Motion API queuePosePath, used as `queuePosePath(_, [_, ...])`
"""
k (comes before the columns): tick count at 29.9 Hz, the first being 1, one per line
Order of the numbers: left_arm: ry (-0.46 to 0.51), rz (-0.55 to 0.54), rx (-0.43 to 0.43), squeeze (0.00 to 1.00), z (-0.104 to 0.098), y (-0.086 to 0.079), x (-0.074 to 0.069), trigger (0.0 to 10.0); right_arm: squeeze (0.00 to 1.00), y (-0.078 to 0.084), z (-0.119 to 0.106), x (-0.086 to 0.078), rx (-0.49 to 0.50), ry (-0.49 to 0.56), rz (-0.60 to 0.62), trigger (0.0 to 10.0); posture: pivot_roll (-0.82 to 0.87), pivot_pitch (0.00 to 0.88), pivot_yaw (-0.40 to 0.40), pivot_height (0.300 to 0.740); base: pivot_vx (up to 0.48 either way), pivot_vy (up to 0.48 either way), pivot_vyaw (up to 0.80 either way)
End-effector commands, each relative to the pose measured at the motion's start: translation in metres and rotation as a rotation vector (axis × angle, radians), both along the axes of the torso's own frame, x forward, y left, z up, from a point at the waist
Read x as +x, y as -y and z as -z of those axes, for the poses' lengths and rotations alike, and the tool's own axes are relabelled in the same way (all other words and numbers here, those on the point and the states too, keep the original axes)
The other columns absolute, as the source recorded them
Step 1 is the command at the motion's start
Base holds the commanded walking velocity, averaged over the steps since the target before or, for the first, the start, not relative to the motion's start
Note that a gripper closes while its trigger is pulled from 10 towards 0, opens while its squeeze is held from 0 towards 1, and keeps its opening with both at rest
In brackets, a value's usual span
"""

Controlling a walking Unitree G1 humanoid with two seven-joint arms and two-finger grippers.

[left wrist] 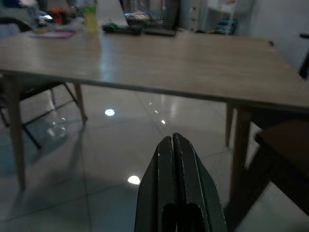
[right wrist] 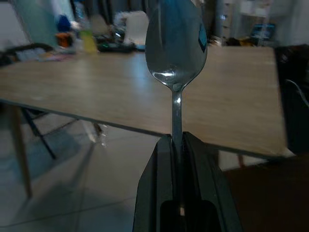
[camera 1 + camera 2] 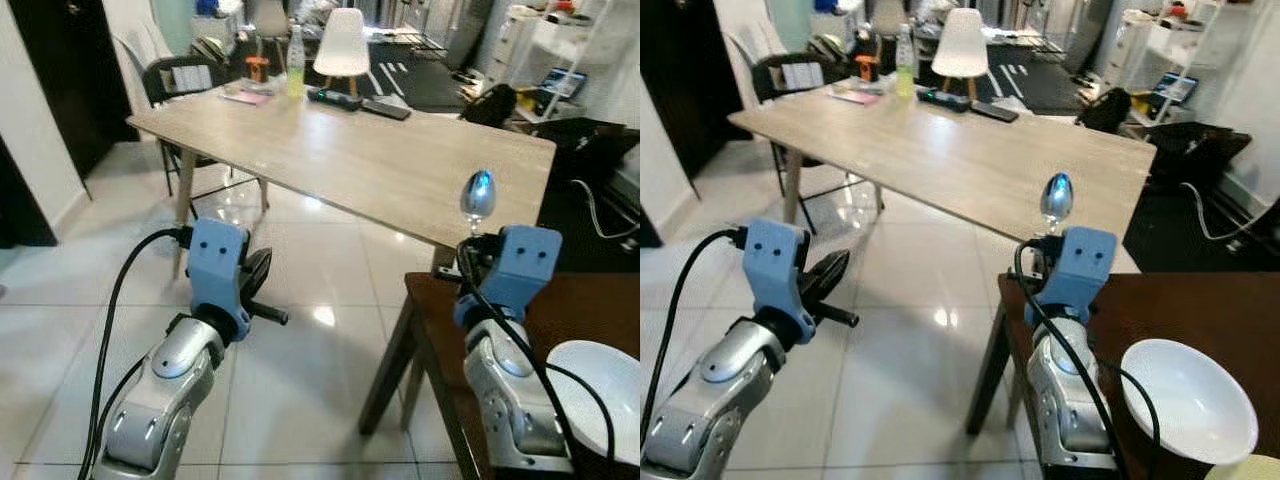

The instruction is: Setting the table

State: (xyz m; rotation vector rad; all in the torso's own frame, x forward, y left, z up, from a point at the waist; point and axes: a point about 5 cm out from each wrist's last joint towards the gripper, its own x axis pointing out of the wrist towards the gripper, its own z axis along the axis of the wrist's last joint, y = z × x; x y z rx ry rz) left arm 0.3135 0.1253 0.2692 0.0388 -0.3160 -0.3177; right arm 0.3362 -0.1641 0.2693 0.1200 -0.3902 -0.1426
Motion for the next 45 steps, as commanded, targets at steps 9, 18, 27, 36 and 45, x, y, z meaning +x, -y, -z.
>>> queuePosePath(9, [0.005, 0.01, -0.022, 0.0, -0.0008, 0.0015, -0.0009, 10.0, 0.0, 0.0028, 0.0033, -0.0013, 0.003, 0.0, 0.007, 10.0, 0.07, 0.15, -0.004, 0.74, 0.0, 0.0, 0.0])
queuePosePath(18, [0.001, 0.011, -0.026, 0.0, 0.0007, 0.0015, -0.0005, 10.0, 0.0, 0.0024, 0.0049, -0.0002, 0.004, -0.005, 0.003, 10.0, 0.07, 0.148, -0.005, 0.74, 0.0, 0.0, 0.0])
queuePosePath(27, [-0.01, 0.006, -0.049, 0.0, 0.0044, 0.001, 0.0006, 10.0, 0.0, 0.0009, 0.0054, 0.0007, -0.009, -0.008, -0.003, 10.0, 0.07, 0.14, -0.009, 0.74, 0.0, 0.0, 0.0])
queuePosePath(36, [0.026, -0.011, -0.075, 0.0, 0.0017, -0.002, 0.0, 10.0, 0.0, 0.0004, 0.0067, 0.0016, -0.019, -0.011, -0.009, 10.0, 0.06, 0.136, -0.014, 0.74, 0.038, 0.0, 0.0])
queuePosePath(45, [0.026, -0.029, -0.074, 0.0, 0.0021, -0.0035, 0.0014, 10.0, 0.0, -0.0004, 0.0097, 0.0019, -0.026, -0.021, -0.011, 10.0, 0.06, 0.142, -0.013, 0.74, 0.465, 0.0, 0.0])
